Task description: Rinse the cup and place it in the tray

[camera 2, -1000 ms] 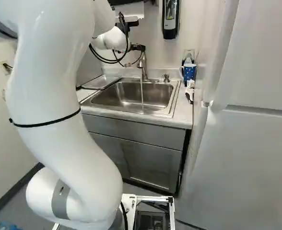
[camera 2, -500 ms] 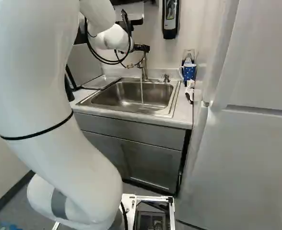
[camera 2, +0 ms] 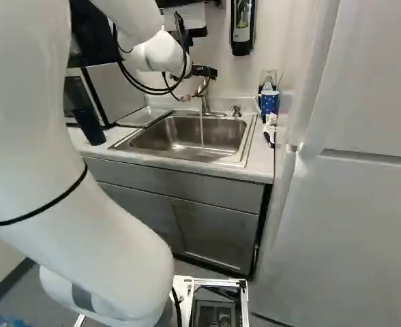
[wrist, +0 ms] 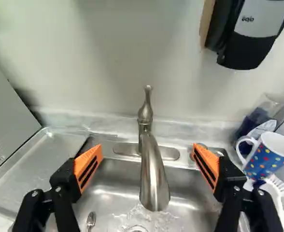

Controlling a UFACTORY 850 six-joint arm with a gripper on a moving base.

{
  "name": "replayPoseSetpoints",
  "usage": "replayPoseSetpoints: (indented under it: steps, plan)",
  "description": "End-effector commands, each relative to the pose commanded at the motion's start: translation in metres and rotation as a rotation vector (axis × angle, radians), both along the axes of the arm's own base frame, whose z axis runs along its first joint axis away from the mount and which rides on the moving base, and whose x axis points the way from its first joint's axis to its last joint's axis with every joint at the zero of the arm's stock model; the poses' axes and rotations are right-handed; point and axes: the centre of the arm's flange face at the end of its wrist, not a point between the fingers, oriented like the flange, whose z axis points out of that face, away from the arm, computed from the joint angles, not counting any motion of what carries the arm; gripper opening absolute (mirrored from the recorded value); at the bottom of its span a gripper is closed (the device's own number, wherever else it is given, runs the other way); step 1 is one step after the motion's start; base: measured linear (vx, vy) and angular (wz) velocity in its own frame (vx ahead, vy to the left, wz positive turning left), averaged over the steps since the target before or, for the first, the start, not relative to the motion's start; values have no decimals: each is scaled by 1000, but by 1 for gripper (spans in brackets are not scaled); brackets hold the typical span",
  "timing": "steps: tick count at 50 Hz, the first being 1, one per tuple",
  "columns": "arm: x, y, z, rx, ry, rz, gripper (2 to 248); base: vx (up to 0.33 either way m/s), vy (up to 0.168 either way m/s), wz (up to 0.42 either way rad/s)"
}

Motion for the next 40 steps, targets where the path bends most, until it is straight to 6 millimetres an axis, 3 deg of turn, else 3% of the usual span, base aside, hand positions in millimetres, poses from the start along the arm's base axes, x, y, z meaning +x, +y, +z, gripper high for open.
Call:
replayPoseSetpoints:
  steps: [27, 40]
  plan:
    - [-59, -1, -23, -6, 269, -1, 247, 0, 0, 0]
    - [-76, 0, -33, 7, 401, -6, 247, 0, 0, 0]
